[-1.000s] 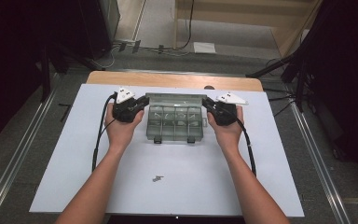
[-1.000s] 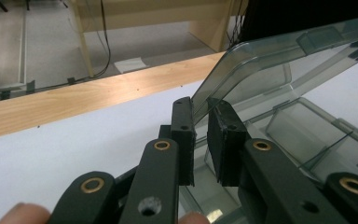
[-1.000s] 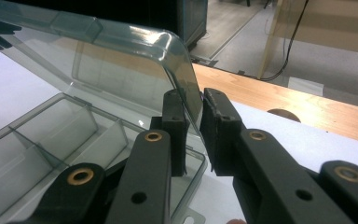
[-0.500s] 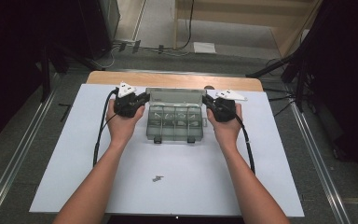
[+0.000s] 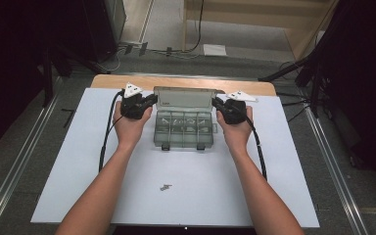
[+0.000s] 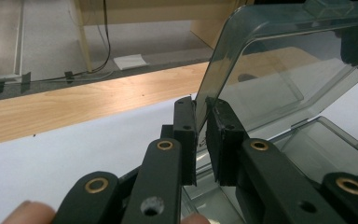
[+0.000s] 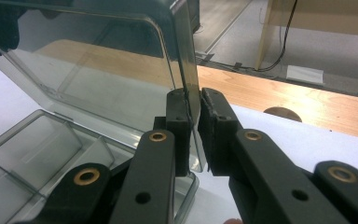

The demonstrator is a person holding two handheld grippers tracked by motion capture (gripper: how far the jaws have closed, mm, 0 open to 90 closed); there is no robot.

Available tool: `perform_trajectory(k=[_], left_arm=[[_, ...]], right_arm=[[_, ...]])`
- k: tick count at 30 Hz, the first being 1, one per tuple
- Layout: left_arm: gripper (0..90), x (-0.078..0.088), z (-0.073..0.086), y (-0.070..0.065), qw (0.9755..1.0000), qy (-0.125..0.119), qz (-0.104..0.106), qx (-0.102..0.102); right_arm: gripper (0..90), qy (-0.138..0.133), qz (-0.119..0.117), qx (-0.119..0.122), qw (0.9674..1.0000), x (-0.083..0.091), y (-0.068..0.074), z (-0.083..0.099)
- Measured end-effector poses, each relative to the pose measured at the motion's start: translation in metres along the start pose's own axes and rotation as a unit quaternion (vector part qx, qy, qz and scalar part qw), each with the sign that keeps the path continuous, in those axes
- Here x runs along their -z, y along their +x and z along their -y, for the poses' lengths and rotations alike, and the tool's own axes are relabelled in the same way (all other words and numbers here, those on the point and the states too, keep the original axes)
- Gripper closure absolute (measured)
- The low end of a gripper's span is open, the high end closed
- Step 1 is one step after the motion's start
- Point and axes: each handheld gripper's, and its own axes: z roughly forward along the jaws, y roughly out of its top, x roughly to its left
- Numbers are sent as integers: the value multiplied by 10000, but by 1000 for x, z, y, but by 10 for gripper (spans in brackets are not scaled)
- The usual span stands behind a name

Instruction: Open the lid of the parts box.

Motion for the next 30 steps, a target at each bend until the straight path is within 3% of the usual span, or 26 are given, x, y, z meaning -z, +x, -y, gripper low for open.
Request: perform_trajectory(k=[21, 30], left_arm=[[827, -16, 5, 9, 9997, 145, 34, 181], [828, -26, 11, 14, 9991, 318, 49, 271]], right_arm=[[849, 46, 79, -130, 9999, -15, -6, 4], [849, 147, 59, -202, 9997, -22, -8, 8]])
